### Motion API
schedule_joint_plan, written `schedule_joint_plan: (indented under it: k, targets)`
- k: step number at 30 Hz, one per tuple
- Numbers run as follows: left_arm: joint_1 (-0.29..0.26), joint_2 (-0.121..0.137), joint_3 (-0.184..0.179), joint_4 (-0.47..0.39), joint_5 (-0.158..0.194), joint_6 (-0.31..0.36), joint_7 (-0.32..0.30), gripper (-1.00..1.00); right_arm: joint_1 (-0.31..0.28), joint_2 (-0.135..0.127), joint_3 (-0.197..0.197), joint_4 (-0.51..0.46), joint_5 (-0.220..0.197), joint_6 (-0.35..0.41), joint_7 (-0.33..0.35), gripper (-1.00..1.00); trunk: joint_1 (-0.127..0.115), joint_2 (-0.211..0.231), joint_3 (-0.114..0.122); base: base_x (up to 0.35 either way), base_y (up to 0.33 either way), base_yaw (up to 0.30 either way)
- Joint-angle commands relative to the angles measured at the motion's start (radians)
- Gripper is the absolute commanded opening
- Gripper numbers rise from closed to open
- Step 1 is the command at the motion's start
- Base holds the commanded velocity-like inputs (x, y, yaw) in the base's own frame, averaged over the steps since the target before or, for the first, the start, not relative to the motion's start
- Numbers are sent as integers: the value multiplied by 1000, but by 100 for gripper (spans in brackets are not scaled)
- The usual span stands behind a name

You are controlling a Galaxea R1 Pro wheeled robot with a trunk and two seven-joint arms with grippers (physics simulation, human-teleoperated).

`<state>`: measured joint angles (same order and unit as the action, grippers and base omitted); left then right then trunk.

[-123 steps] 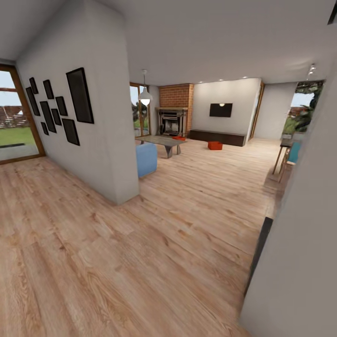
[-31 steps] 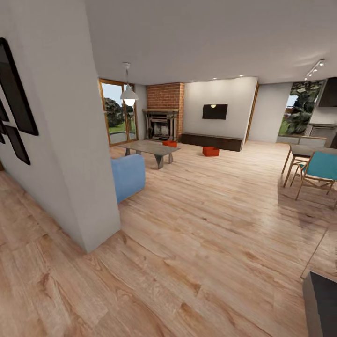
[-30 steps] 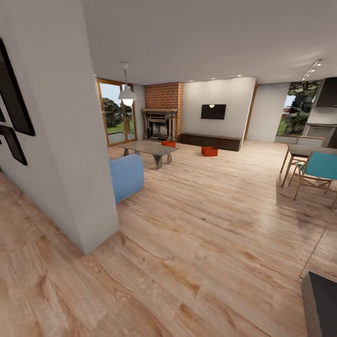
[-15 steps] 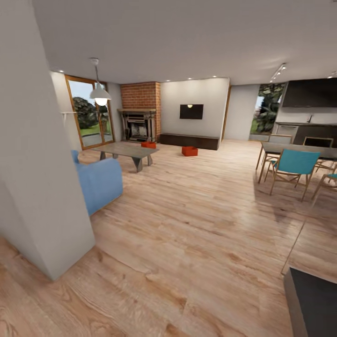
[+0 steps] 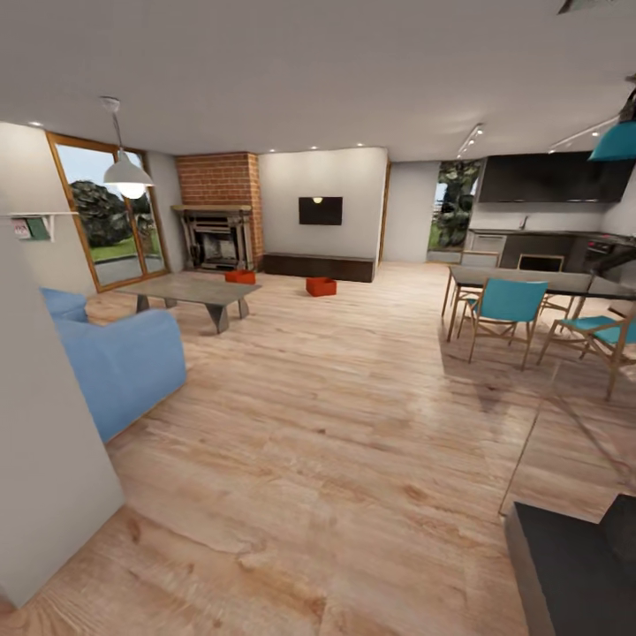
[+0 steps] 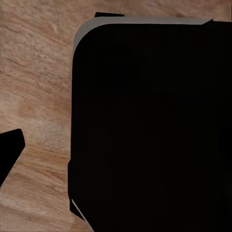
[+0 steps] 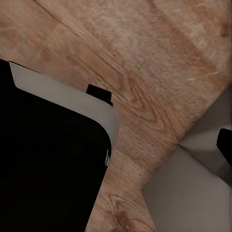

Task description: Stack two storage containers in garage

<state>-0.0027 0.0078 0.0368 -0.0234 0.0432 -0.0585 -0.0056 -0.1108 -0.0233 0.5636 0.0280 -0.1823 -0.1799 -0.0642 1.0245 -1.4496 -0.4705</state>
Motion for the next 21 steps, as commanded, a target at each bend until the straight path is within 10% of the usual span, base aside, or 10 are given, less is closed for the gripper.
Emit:
schedule_joint_plan:
  k: [1,10,21]
  targets:
    - [0,0,3,0,5,-3,-1,100,-1,1,9,3,-9,-6,0,100,1,0,-1,322,0,-286]
    - [0,1,3,0,6,-3,-1,100,-1,2,9,3,-9,-5,0,100,1,0,-1,322,0,-268]
    - [0,1,3,0,6,-3,-1,100,-1,6,9,4,21,2,1,100,1,0,-5,322,0,0]
